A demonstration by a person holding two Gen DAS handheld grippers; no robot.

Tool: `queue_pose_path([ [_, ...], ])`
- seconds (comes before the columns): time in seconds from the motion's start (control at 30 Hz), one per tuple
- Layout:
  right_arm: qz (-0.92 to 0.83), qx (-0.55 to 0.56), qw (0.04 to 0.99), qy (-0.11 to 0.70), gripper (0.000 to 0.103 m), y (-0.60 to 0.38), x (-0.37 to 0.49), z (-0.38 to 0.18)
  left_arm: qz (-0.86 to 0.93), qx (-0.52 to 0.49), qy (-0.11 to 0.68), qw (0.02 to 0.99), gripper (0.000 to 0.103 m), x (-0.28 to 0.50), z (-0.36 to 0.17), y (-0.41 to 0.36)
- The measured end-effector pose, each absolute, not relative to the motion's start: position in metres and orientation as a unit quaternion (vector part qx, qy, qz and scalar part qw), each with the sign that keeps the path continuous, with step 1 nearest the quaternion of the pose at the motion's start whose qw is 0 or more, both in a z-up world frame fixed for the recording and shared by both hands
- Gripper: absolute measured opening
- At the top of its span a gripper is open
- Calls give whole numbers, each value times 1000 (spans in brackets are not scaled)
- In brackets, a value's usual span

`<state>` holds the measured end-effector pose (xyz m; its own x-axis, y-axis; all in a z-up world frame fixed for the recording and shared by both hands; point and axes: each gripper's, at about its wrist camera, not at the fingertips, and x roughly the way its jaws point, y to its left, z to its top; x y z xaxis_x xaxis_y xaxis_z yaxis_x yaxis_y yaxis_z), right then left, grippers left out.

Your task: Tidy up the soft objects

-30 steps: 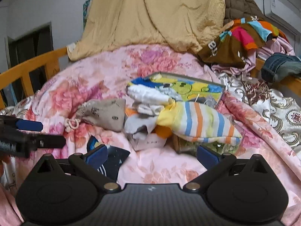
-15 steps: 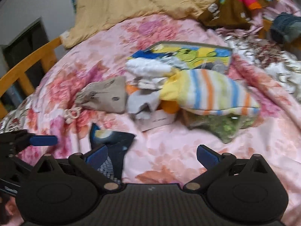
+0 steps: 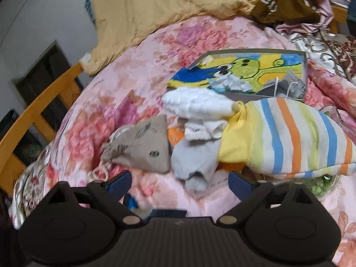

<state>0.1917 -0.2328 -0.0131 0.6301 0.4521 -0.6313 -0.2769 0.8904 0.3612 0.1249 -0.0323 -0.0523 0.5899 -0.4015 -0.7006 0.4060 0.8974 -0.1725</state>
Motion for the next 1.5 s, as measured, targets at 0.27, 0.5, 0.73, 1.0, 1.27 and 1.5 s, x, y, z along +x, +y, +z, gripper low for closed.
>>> queue_pose_path([
  [0.27,185,159,897,369,81,-242,203,-22,-242,-54,418,874,79,135,-62,-26],
  [0.5,176,167,891,385,54,-238,211,-34,-235,-75,431,868,45,140,-66,-23],
  [0.73,162,163,894,385,22,-239,212,-36,-219,-114,447,860,13,149,-71,-12],
  [1.0,180,142,898,375,4,-233,207,-33,-217,-112,417,875,2,144,-63,-10],
  [1.27,209,138,903,349,1,-232,198,-23,-196,-132,362,902,2,137,-46,1],
  [1.5,237,114,915,305,0,-227,184,-9,-163,-162,336,913,2,135,-35,15],
])
